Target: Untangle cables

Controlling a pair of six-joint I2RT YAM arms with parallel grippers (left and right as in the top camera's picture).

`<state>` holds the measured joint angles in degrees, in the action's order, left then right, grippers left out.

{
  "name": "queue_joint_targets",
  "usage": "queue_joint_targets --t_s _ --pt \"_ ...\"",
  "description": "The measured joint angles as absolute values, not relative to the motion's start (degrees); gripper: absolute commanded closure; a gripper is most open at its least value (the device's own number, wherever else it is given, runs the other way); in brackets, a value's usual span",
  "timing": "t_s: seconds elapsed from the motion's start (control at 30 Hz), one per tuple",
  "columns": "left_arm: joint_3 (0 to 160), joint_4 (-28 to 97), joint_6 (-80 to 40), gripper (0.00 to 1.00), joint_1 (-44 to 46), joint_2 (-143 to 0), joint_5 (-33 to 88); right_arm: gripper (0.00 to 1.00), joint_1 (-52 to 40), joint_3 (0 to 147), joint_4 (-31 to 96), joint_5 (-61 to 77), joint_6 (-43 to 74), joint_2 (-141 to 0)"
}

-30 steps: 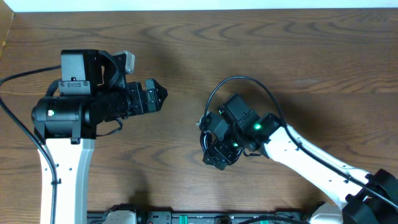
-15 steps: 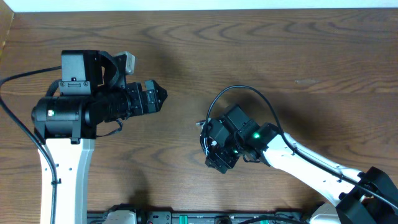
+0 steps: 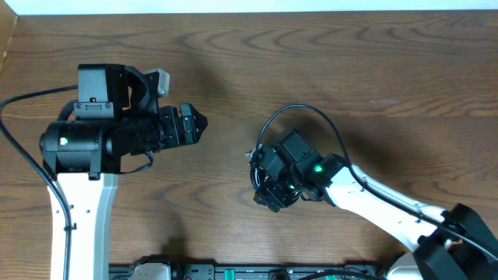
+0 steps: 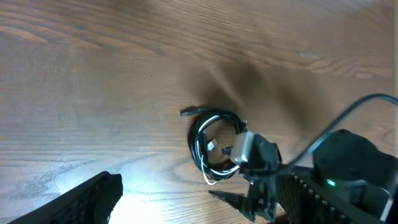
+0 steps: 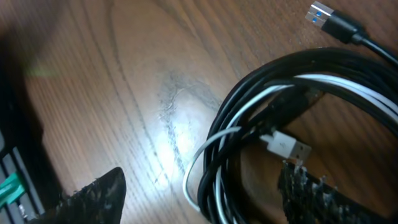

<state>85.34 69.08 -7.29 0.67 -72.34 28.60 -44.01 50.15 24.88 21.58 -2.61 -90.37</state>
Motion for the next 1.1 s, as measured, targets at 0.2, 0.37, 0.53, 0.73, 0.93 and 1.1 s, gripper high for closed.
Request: queue_joint_targets --t_s 0.2,0.37,0.53,0.73,0.93,1.1 --pt "85.34 69.14 -7.29 0.15 0.67 -72.34 28.60 0.30 -44.77 50.09 21.76 21.32 -1.56 -95.72" --pt "85.34 69.17 -7.29 0.15 0.67 -72.34 28.60 0.37 -45.63 50.04 21.41 21.34 -0.47 -98.13" --pt "85.34 69.17 -7.29 0.15 0.67 -72.34 28.60 0.48 -45.74 50.02 21.19 21.32 -0.25 -98.19" --pt "85.34 69.14 -7.29 0.15 0.67 -72.34 28.60 0.59 -45.74 50.00 20.60 21.30 -0.21 -98.19" --pt "85.34 69.19 -7.29 0.14 0.67 -72.34 28.60 0.75 -45.74 49.95 19.27 21.06 0.86 -98.19" --pt "85.34 69.25 -7.29 0.15 0.67 -72.34 28.60 0.86 -45.74 49.91 17.96 18.50 4.86 -98.19"
